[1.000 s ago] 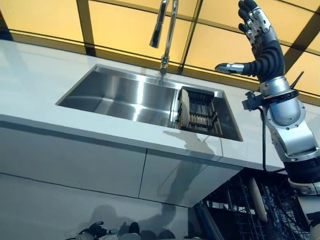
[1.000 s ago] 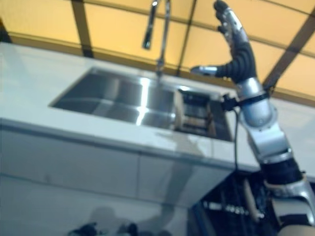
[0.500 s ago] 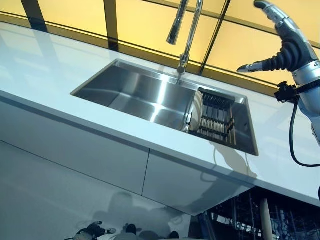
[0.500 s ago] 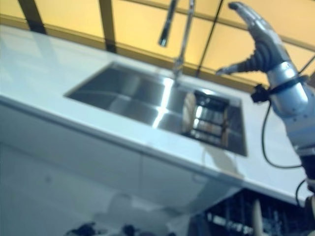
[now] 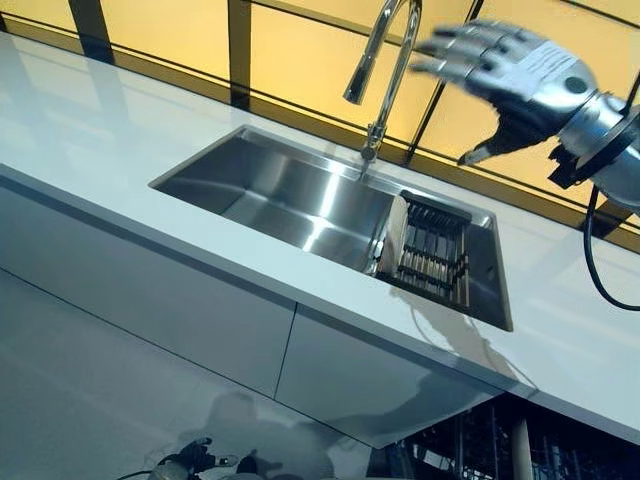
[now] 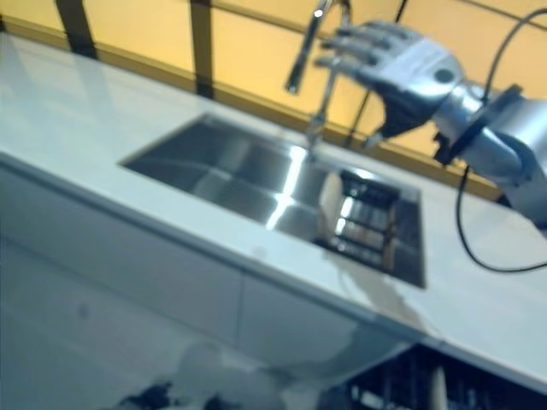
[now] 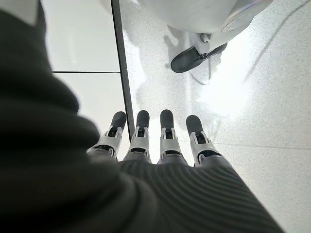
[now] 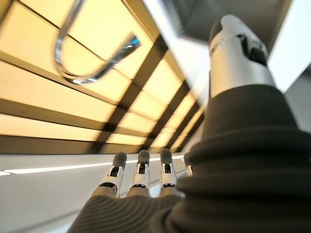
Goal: Take plates into dishwasher
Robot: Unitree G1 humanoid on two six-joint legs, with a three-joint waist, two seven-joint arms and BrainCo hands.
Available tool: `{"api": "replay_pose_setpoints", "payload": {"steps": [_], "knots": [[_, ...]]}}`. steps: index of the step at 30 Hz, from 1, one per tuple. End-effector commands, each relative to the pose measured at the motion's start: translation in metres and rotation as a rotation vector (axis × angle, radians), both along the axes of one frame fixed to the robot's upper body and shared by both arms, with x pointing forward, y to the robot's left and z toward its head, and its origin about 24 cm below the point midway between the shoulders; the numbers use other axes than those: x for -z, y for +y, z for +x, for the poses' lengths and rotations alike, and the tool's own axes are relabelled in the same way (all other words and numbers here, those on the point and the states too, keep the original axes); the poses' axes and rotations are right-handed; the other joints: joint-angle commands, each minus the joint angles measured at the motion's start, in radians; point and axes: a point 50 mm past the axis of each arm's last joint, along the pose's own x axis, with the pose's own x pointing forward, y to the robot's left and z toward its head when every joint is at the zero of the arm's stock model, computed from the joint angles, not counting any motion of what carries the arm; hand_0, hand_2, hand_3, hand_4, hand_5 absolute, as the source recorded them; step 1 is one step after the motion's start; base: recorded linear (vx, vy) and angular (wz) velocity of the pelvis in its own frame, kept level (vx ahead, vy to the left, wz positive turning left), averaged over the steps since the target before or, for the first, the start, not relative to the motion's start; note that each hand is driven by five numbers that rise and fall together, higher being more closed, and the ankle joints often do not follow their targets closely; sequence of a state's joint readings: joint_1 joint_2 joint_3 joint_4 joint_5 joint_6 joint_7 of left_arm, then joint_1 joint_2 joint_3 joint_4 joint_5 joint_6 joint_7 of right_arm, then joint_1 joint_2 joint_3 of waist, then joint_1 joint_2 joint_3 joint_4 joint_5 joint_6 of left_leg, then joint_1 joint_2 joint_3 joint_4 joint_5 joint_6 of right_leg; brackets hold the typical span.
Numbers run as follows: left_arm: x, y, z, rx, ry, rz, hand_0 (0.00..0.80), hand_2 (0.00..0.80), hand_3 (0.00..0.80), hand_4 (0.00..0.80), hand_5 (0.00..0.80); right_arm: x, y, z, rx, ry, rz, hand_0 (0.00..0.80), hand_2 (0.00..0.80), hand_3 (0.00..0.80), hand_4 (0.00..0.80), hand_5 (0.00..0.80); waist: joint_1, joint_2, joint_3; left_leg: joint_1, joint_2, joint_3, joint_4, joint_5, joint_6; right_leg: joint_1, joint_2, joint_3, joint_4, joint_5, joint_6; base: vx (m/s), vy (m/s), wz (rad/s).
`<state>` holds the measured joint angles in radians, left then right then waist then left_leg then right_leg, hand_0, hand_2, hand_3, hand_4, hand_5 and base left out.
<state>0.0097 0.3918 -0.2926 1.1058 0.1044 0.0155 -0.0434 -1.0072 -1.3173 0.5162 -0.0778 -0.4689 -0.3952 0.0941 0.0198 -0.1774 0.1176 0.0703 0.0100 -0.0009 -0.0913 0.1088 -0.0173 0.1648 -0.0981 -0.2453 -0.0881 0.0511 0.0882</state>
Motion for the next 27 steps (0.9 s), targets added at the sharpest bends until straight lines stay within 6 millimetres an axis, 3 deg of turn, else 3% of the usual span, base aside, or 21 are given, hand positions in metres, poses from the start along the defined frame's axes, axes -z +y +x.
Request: {"api": "replay_pose_setpoints", "payload": {"steps": [1, 10, 16, 27], "knots": [[-0.007, 0.006, 0.013, 0.072, -0.024, 0.033, 0.000, 0.000, 0.000, 0.000, 0.000, -0.019, 0.006, -0.005, 0.044, -0.042, -0.201, 0.000, 0.000, 0.000, 0.000, 0.000, 0.068, 0.010, -0.016, 0.051, 0.044, 0.047, 0.004, -0.123, -0.039, -0.067, -0.008, -0.025, 0.047, 0.006, 0.049, 0.021, -0.019, 0.13], [-0.006, 0.002, 0.011, 0.080, -0.020, 0.021, 0.000, 0.000, 0.000, 0.000, 0.000, 0.009, 0.008, 0.009, 0.067, 0.097, -0.310, 0.000, 0.000, 0.000, 0.000, 0.000, 0.084, 0.017, -0.012, 0.035, 0.042, 0.045, 0.004, -0.109, -0.044, -0.053, -0.001, -0.033, 0.042, -0.012, 0.036, 0.010, 0.000, 0.04], [-0.006, 0.007, 0.008, 0.089, -0.002, 0.033, 0.000, 0.000, 0.000, 0.000, 0.000, 0.027, -0.007, 0.025, 0.130, 0.158, -0.311, 0.000, 0.000, 0.000, 0.000, 0.000, 0.094, 0.022, 0.003, 0.031, 0.052, 0.047, 0.004, -0.102, -0.048, -0.050, 0.003, -0.036, 0.042, -0.019, 0.029, 0.023, -0.043, -0.01], [-0.011, 0.002, 0.017, 0.119, -0.052, 0.014, 0.000, 0.000, 0.000, 0.000, 0.000, 0.038, -0.035, 0.040, 0.255, 0.185, -0.325, 0.000, 0.000, 0.000, 0.000, 0.000, 0.108, 0.036, 0.050, -0.004, 0.076, 0.040, 0.004, -0.071, -0.060, -0.067, 0.022, -0.030, 0.048, -0.029, 0.008, -0.001, -0.072, 0.01]]}}
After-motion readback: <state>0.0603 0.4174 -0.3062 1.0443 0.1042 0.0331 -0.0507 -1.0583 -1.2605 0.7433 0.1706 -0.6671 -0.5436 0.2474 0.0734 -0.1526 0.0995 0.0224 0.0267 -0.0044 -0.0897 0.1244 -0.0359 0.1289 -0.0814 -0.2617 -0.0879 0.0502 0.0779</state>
